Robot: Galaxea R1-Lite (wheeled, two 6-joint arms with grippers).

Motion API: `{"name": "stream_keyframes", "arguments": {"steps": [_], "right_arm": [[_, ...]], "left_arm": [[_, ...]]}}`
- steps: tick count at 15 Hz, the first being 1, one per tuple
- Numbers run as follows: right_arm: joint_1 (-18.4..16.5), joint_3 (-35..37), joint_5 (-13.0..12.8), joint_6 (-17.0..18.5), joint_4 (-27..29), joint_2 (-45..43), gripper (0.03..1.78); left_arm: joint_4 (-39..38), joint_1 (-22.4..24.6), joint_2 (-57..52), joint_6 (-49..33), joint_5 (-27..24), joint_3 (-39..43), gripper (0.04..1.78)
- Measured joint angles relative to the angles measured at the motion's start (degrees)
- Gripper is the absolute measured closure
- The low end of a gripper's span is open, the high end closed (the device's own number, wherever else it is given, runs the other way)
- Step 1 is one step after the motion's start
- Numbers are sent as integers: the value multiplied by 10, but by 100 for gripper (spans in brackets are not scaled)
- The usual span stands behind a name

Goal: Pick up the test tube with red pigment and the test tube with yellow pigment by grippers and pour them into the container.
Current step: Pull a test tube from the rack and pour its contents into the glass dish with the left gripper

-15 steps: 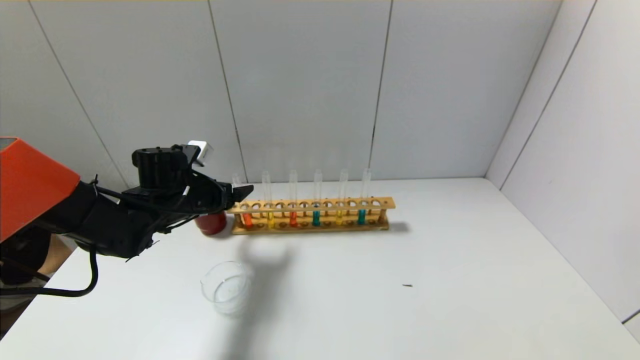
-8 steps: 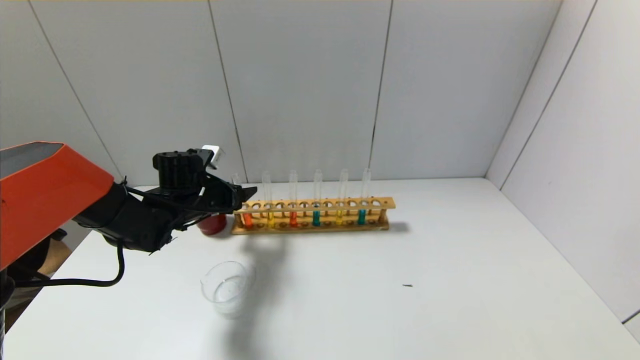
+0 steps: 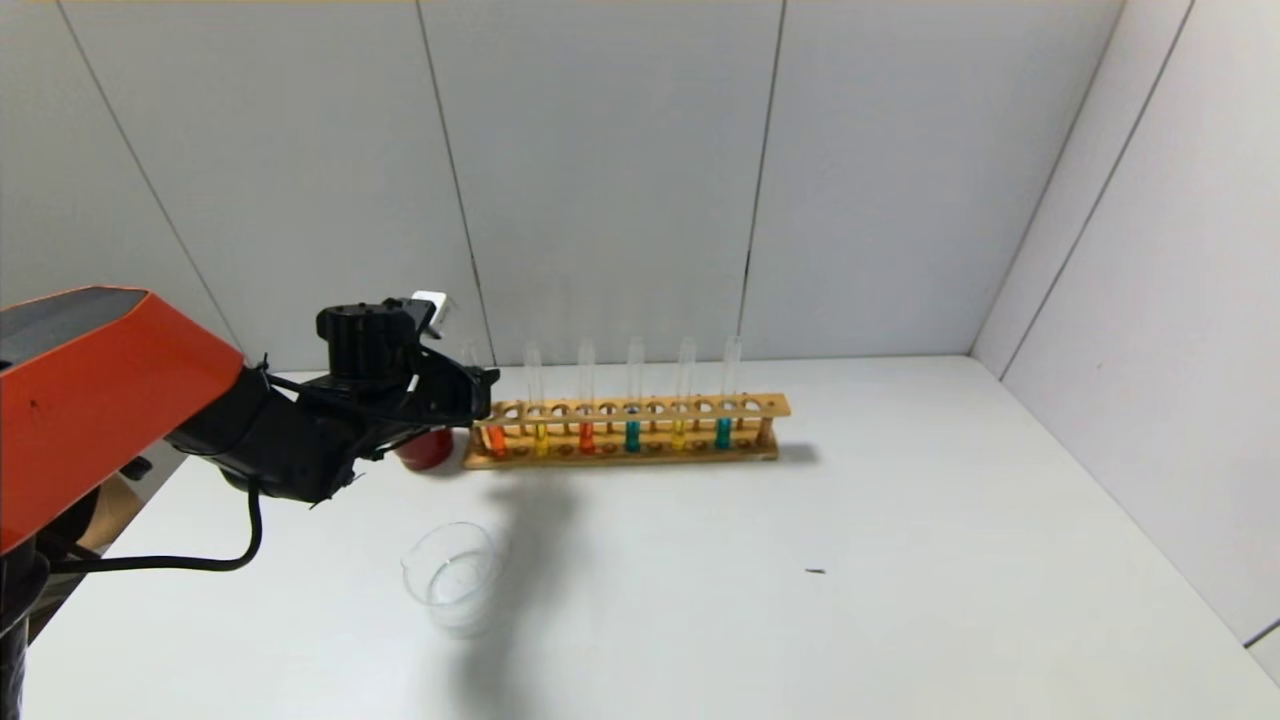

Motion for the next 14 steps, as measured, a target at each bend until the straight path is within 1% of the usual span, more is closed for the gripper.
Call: {"name": "stream_keyframes", "arguments": {"steps": [3,6,11,14], "right_arm": [[0,0,0,0,0,0,6],[0,0,0,0,0,0,6],[0,0,0,0,0,0,6],[0,0,0,0,0,0,6]], "left_arm": [[1,-2,-4,-1,3,0,150],[22,-2,-44,1,15,0,150],[137,-1,-179,4,18,-42,150],[208,-1,-263,24,18,-63,150]]}}
